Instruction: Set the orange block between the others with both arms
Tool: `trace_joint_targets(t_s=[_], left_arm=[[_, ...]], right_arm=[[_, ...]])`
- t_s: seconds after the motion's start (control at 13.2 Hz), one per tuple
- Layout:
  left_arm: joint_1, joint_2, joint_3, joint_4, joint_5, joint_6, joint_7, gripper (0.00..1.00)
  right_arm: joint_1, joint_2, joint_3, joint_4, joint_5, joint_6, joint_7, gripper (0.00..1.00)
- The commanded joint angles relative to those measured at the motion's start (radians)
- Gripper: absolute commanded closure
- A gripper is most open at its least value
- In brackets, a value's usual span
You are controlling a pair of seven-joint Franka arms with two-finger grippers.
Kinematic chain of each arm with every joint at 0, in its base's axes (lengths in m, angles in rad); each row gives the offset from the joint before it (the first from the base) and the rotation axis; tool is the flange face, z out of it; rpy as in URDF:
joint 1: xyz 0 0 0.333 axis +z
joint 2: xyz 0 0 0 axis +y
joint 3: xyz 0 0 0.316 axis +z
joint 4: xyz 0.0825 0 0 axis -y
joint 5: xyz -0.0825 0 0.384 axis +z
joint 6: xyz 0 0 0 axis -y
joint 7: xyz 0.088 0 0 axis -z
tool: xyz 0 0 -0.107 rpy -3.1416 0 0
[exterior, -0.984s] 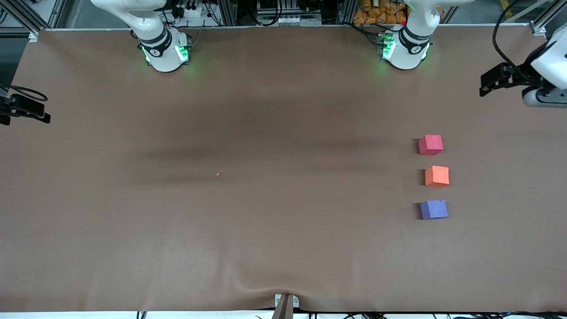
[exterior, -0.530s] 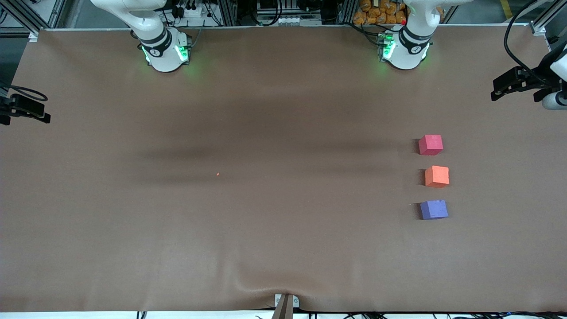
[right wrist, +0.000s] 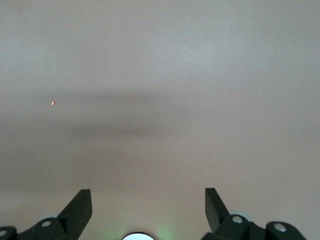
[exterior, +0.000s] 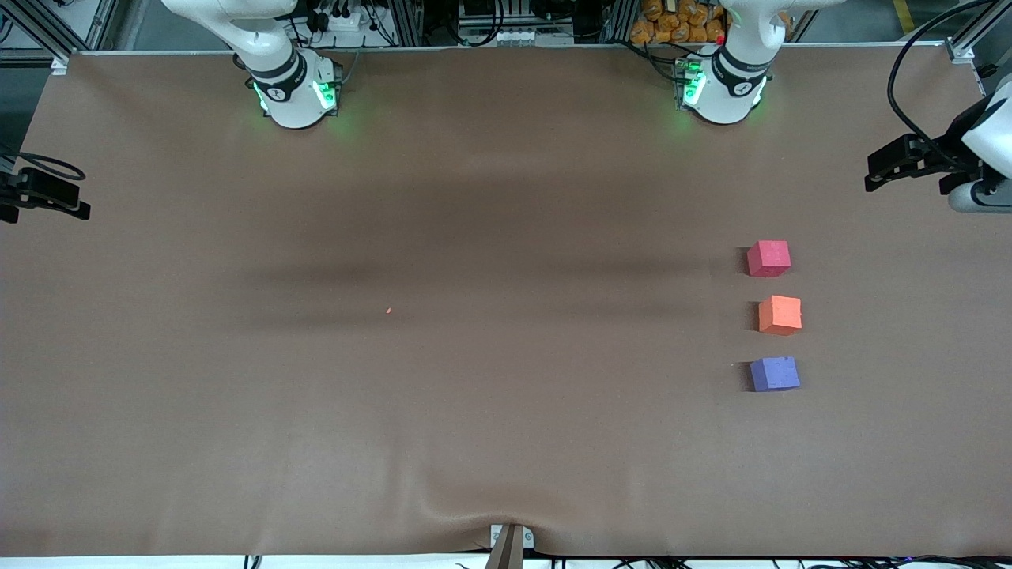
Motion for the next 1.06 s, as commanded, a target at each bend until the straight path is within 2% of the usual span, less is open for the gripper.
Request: trace_joint_targets(t_s=[0.0, 0.38, 0.98], left_arm=[[-0.029, -0.006, 0.019, 0.003, 0.009, 0.007, 0.005, 0.00], [-0.066, -0.005, 0.058, 0.002, 0.011, 0.006, 0.007, 0.00], [-0.052, -0.005, 0.058, 0.007, 0.009, 0.007, 0.008, 0.00]], right_arm=[[-0.012, 0.006, 0.013, 0.021, -0.016, -0.017, 0.000, 0.00], [-0.012, 0.006, 0.013, 0.021, -0.016, -0.017, 0.000, 0.00], [-0.012, 0.005, 0.013, 0.021, -0.016, -0.017, 0.000, 0.00]])
